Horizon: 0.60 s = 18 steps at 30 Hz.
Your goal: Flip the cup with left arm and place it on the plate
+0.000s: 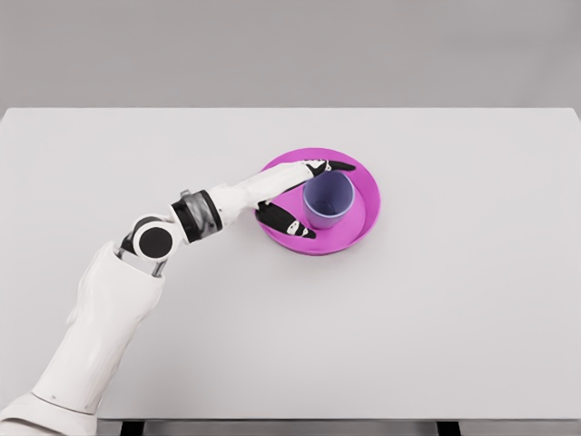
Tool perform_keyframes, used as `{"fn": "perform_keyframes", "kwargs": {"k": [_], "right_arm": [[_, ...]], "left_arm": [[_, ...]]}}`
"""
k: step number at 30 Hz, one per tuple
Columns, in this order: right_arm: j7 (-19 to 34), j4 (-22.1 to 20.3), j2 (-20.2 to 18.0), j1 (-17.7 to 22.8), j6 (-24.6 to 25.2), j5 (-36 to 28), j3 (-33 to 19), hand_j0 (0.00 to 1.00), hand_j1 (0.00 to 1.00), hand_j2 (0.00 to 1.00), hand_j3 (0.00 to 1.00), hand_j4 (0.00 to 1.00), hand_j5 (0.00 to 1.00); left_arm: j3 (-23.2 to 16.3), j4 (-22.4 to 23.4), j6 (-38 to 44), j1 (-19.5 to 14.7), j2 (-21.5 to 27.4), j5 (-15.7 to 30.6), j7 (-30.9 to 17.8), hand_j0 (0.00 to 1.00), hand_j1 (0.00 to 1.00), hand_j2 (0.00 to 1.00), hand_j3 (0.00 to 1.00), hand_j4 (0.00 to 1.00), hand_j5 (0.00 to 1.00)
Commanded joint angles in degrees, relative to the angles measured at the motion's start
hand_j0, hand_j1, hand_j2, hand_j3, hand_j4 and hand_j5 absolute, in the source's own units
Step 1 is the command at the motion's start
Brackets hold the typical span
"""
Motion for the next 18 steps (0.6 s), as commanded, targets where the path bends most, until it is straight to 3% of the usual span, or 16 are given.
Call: {"fn": "perform_keyframes", "kwargs": {"k": [1, 18], "right_arm": [[0.0, 0.0, 0.0, 0.0, 0.0, 0.0, 0.0, 1.0, 1.0, 1.0, 1.0, 1.0, 1.0], [0.0, 0.0, 0.0, 0.0, 0.0, 0.0, 0.0, 1.0, 1.0, 1.0, 1.0, 1.0, 1.0]], "left_arm": [[0.4, -0.3, 0.1, 0.0, 0.0, 0.4, 0.0, 1.0, 1.0, 1.0, 1.0, 1.0, 1.0], [0.7, -0.6, -0.1, -0.1, 0.3, 0.5, 0.0, 1.0, 1.0, 1.0, 1.0, 1.0, 1.0]]}}
